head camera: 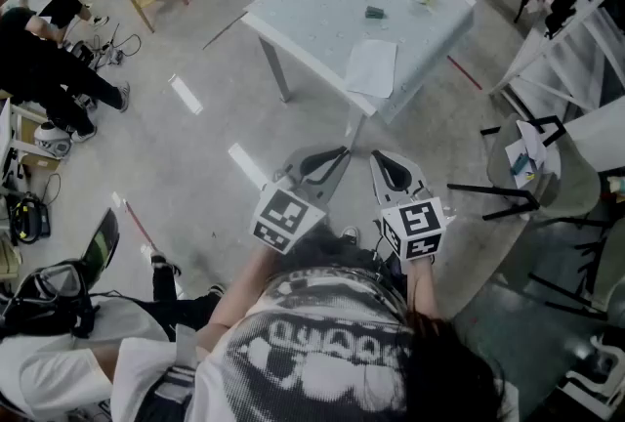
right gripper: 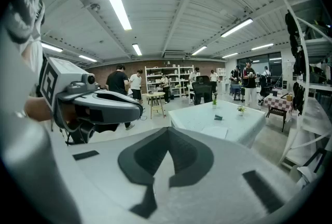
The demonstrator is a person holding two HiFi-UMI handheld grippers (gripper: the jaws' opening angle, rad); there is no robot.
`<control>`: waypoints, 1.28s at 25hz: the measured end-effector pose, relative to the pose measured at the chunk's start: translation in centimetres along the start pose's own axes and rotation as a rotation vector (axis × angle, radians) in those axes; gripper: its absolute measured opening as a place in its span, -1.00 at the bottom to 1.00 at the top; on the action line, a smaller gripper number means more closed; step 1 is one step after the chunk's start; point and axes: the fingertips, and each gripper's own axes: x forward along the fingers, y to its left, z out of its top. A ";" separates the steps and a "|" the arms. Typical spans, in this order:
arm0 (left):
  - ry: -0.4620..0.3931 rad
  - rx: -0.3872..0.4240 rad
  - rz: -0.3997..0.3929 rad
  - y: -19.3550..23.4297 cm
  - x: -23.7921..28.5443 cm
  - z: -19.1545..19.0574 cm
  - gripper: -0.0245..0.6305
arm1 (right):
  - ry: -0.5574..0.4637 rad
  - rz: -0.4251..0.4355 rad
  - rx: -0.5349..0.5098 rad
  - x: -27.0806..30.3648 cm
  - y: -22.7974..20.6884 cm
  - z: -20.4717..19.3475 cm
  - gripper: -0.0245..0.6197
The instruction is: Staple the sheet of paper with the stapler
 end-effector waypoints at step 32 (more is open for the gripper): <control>0.026 -0.051 -0.035 10.0 -0.5 -3.0 -0.89 | 0.069 -0.067 0.103 9.0 -0.8 -0.9 -0.93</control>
